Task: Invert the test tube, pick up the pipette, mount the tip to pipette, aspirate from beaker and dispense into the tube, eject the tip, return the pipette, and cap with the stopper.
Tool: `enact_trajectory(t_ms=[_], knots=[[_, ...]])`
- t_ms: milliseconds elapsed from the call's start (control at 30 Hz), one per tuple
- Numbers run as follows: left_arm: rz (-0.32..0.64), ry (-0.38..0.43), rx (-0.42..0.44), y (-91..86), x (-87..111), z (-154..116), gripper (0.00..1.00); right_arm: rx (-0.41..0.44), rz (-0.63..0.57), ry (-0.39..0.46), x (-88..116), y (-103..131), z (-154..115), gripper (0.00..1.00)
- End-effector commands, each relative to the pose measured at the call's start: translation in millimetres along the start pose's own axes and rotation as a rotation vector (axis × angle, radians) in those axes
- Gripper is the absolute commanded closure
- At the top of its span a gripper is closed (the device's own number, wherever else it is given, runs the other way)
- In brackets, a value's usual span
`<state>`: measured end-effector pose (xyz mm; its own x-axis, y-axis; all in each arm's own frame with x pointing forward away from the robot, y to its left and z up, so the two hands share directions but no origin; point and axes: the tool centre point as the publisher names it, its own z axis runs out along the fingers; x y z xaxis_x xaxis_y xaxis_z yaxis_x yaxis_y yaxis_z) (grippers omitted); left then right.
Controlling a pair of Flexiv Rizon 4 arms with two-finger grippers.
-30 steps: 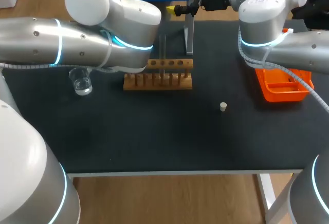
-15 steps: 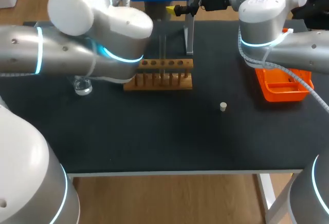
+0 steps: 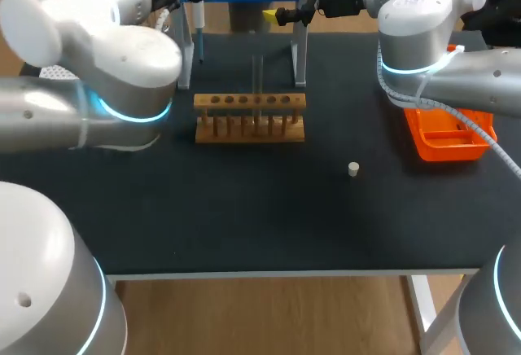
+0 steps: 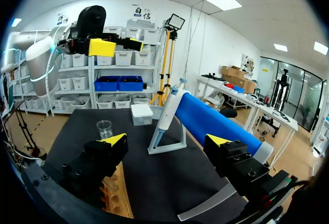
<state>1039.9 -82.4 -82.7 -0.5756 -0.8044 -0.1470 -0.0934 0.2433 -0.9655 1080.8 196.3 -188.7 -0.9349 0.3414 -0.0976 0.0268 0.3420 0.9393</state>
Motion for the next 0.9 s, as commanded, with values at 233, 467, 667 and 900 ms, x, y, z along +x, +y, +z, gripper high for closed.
enact_trajectory(t_ms=[233, 467, 667, 900], knots=[[0.099, 0.548, 0.031, 11.2, 23.4, -33.1, 0.0, 0.003, 0.001, 0.003, -0.9, 0.3, -0.3, 0.0], [0.117, 0.626, 0.034, 24.8, 44.3, -35.4, 0.0, 0.003, 0.001, 0.003, -0.9, 0.3, -0.3, 0.0], [0.126, 0.696, 0.034, 38.9, 68.5, -28.2, 0.0, 0.003, 0.001, 0.003, -0.9, 0.3, -0.3, 0.0], [0.14, 0.753, 0.018, 51.5, 91.8, -20.3, 0.0, 0.003, 0.001, 0.003, -0.9, 0.3, -0.3, 0.0]])
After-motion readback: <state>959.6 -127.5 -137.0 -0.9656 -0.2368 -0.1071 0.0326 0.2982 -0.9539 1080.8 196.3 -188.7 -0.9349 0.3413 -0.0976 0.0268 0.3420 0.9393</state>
